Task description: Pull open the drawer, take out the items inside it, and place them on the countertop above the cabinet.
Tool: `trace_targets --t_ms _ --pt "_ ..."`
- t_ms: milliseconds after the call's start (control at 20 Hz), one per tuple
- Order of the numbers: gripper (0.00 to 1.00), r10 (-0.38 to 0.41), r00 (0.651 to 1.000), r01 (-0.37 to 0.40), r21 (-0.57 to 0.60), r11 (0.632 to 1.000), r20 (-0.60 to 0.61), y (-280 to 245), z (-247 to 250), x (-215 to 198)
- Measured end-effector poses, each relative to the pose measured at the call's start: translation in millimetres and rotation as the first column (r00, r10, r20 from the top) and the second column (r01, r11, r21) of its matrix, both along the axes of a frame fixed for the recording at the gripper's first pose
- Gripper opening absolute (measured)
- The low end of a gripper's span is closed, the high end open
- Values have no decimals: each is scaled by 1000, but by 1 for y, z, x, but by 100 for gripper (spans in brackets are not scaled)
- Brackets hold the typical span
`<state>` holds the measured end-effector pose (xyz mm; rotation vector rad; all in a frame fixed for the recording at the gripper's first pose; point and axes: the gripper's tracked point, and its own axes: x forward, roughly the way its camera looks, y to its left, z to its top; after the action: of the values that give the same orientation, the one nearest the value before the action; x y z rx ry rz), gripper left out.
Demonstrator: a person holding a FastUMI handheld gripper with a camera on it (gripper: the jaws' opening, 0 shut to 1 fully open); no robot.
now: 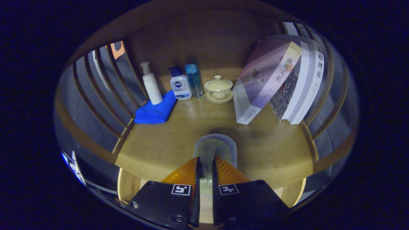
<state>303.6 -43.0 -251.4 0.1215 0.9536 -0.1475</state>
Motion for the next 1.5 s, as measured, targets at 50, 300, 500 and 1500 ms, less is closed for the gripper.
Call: trace_targets --t_ms 50,300,500,1500 --pt "19 -9 1000 9 -4 1000 7 -1 -1 5" --pt "21 7 1000 -7 -4 1000 17 5 -3 11" --pt "46 66 997 -65 -29 997 35 12 3 -11" --pt "73 212 900 -229 -2 973 380 71 114 -190"
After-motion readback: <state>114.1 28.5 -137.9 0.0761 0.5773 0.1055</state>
